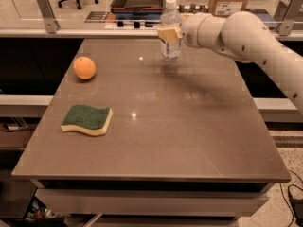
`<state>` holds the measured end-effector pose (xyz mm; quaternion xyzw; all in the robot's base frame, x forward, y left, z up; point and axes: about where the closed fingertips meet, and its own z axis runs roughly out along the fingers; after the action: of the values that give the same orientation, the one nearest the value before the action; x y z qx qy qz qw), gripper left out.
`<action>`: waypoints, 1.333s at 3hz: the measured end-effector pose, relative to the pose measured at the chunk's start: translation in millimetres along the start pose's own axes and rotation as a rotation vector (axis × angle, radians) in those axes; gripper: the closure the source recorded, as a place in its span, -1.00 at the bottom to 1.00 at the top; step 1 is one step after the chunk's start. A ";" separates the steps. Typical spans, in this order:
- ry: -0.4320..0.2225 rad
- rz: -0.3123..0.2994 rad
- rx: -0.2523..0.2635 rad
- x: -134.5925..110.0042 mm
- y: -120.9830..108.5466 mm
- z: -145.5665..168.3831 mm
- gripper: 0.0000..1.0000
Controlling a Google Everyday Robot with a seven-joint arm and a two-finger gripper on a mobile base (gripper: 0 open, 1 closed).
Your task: Move blue plastic bottle near orange
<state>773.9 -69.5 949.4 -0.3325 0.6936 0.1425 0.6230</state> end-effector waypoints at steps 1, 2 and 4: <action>-0.020 0.002 -0.048 -12.5 46.4 11.2 1.00; 0.007 -0.002 -0.077 -27.2 89.1 14.7 1.00; 0.067 0.001 -0.137 -44.3 149.8 18.0 1.00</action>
Offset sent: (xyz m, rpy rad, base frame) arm -0.0757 0.1163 0.0121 -0.0313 0.0708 0.0757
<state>692.1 64.6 956.1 -0.3787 0.7029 0.1787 0.5749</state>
